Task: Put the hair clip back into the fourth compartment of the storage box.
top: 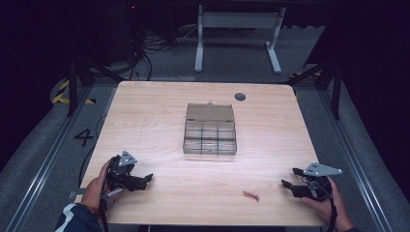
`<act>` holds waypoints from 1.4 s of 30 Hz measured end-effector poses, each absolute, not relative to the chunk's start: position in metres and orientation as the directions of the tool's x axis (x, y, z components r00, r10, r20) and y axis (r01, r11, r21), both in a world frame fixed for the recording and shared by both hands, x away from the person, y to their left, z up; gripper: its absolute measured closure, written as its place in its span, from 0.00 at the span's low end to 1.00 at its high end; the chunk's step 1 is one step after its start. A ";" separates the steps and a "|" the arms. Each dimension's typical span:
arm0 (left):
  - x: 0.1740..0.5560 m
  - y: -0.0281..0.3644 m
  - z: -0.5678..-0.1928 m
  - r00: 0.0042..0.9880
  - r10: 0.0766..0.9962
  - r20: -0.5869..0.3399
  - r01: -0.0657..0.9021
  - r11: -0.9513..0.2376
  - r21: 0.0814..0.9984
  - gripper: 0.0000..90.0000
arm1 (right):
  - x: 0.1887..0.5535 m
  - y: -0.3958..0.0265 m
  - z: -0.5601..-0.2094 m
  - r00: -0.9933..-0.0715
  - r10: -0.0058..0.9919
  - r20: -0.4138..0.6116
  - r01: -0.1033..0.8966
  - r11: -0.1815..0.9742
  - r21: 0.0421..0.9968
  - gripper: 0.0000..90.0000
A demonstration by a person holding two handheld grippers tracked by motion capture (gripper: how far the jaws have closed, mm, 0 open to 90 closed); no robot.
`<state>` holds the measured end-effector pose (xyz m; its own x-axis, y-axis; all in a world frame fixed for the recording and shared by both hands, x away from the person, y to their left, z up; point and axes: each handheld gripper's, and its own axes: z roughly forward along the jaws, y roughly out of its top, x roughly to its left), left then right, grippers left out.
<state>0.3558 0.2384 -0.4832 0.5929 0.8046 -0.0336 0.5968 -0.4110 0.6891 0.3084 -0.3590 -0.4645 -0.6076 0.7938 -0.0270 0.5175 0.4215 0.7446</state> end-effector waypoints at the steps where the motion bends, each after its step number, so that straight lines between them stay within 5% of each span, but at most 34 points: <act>1: 0.356 0.238 -0.483 0.593 0.805 -0.033 0.597 -0.411 0.689 0.00 | 0.307 -0.357 -0.463 -0.617 0.787 -0.021 0.514 0.423 0.746 0.39; 22: 0.357 0.236 -0.483 0.586 0.809 -0.032 0.600 -0.408 0.688 0.00 | 0.287 -0.270 -0.442 -0.793 0.608 -0.017 0.391 0.530 0.752 0.40; 42: 0.358 0.236 -0.483 0.589 0.807 -0.031 0.601 -0.413 0.684 0.00 | 0.286 -0.251 -0.465 -0.841 0.540 -0.034 0.356 0.600 0.716 0.68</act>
<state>0.3583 0.2356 -0.4825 0.5892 0.8074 -0.0308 0.6012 -0.4126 0.6843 0.2864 -0.2510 -0.4649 -0.8408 0.5403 -0.0343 0.3562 0.5998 0.7165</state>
